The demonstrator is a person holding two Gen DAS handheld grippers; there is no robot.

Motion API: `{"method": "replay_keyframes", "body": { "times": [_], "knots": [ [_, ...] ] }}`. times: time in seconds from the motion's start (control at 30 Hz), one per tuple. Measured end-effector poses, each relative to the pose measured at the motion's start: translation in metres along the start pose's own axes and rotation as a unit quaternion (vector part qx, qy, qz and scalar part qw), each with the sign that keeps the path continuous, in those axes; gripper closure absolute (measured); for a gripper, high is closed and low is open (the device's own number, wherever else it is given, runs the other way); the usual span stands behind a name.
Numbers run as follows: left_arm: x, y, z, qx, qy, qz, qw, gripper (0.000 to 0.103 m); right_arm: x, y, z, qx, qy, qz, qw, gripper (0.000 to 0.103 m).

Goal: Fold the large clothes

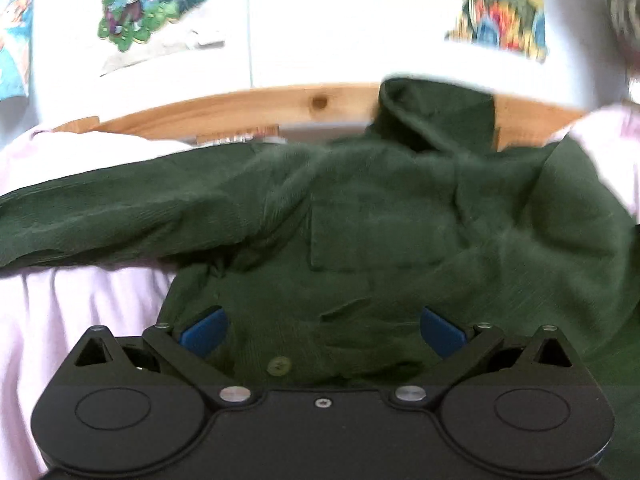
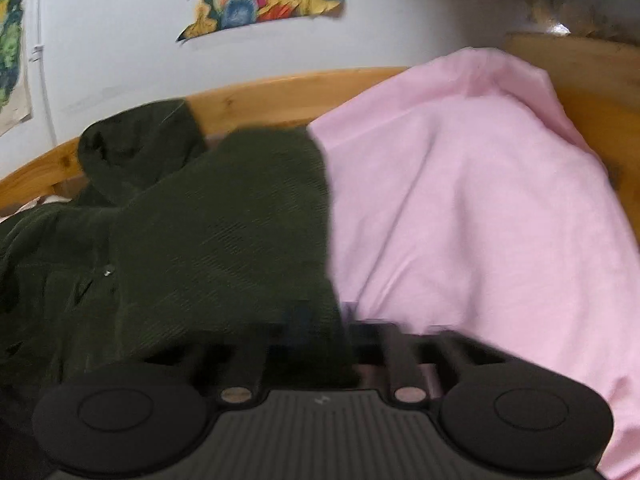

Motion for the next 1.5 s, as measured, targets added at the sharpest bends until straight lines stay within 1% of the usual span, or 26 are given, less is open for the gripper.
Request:
{"method": "replay_keyframes", "body": {
  "times": [0.03,0.1,0.13,0.17,0.2,0.27,0.3,0.33,0.37,0.4,0.43,0.47,0.5,0.53,0.57,0.63,0.67,0.73,0.8,0.83,0.9,1.0,1.1,1.23,1.33,1.5],
  "knots": [
    [0.010,0.003,-0.001,0.008,-0.015,0.021,0.9996,0.002,-0.001,0.001,0.002,-0.010,0.011,-0.010,1.000,0.097],
    [0.028,0.015,-0.005,0.035,-0.046,0.070,0.9959,0.002,-0.003,0.003,-0.003,-0.006,0.019,-0.019,1.000,0.098],
    [0.034,0.020,-0.004,0.035,-0.048,0.081,0.9949,0.001,-0.002,0.004,-0.008,0.000,0.028,-0.019,0.999,0.103],
    [0.036,0.022,-0.002,0.024,-0.047,0.078,0.9956,0.000,0.000,0.005,-0.014,0.004,0.052,-0.020,0.998,0.103],
    [0.036,0.022,0.001,0.014,-0.044,0.078,0.9959,0.001,-0.001,0.007,-0.022,0.015,0.052,-0.018,0.998,0.103],
    [0.030,0.018,0.004,0.005,-0.043,0.090,0.9950,0.001,-0.019,0.009,-0.037,0.042,0.033,-0.027,0.998,0.102],
    [0.023,0.014,0.008,-0.001,-0.047,0.098,0.9941,0.001,-0.038,0.012,-0.037,0.035,0.028,-0.043,0.998,0.100],
    [0.013,0.010,0.011,-0.007,-0.049,0.096,0.9941,0.001,-0.062,0.015,-0.034,0.022,0.019,-0.061,0.998,0.095],
    [-0.001,0.005,0.014,-0.014,-0.048,0.085,0.9951,0.001,-0.084,0.020,-0.031,0.021,0.007,-0.074,0.997,0.081],
    [-0.015,0.002,0.015,-0.016,-0.046,0.073,0.9962,0.001,-0.109,0.026,-0.029,0.029,-0.005,-0.084,0.996,0.070],
    [-0.032,-0.003,0.016,-0.015,-0.044,0.061,0.9971,0.001,-0.136,0.036,-0.027,0.036,-0.021,-0.096,0.994,0.051],
    [-0.051,-0.008,0.017,-0.011,-0.044,0.049,0.9977,0.001,-0.158,0.044,-0.024,0.041,-0.031,-0.105,0.993,0.043],
    [-0.067,-0.011,0.016,-0.008,-0.045,0.040,0.9981,0.001,-0.181,0.054,-0.020,0.042,-0.037,-0.110,0.992,0.041],
    [-0.087,-0.013,0.014,-0.007,-0.045,0.033,0.9984,0.001,-0.201,0.064,-0.012,0.043,-0.047,-0.113,0.992,0.035],
    [-0.106,-0.015,0.012,-0.007,-0.041,0.028,0.9987,0.001,-0.220,0.075,-0.009,0.046,-0.055,-0.112,0.991,0.024],
    [-0.150,-0.014,0.003,-0.009,-0.025,0.014,0.9996,0.001,-0.261,0.099,-0.005,0.058,-0.065,-0.108,0.990,0.012],
    [-0.170,-0.012,-0.002,-0.011,-0.017,0.011,0.9997,0.001,-0.276,0.108,-0.004,0.062,-0.069,-0.109,0.990,0.008],
    [-0.207,-0.004,-0.013,-0.021,0.003,0.016,0.9997,0.001,-0.308,0.122,-0.005,0.063,-0.061,-0.111,0.990,0.000],
    [-0.238,0.008,-0.024,-0.037,0.027,0.023,0.9987,0.001,-0.325,0.136,-0.006,0.062,-0.050,-0.101,0.992,0.000],
    [-0.249,0.014,-0.027,-0.043,0.039,0.025,0.9980,0.001,-0.334,0.143,-0.007,0.064,-0.048,-0.107,0.991,0.000],
    [-0.263,0.029,-0.034,-0.055,0.053,0.031,0.9966,0.001,-0.347,0.159,-0.012,0.068,-0.042,-0.128,0.989,0.000],
    [-0.275,0.049,-0.038,-0.069,0.063,0.044,0.9947,0.001,-0.348,0.170,-0.015,0.063,-0.026,-0.130,0.989,0.000],
    [-0.283,0.064,-0.037,-0.079,0.055,0.047,0.9943,0.001,-0.350,0.179,-0.015,0.054,-0.023,-0.148,0.987,0.000],
    [-0.283,0.076,-0.032,-0.072,0.042,0.062,0.9946,0.001,-0.348,0.183,-0.012,0.052,-0.030,-0.144,0.988,0.000],
    [-0.287,0.079,-0.027,-0.069,0.025,0.058,0.9956,0.001,-0.345,0.184,-0.012,0.049,-0.040,-0.145,0.987,0.000],
    [-0.286,0.088,-0.021,-0.085,0.016,0.070,0.9938,0.001,-0.335,0.185,-0.011,0.055,-0.037,-0.131,0.989,0.000]
  ]
}}
Point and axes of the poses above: each gripper's, at about its wrist camera, not at the fingertips, and x roughly the way its jaws point, z to its left, y to its underside, the point moved 5 cm from there along x, roughly the way its jaws point, and after that the axes turned 6 degrees about x, right-handed, at the moved point
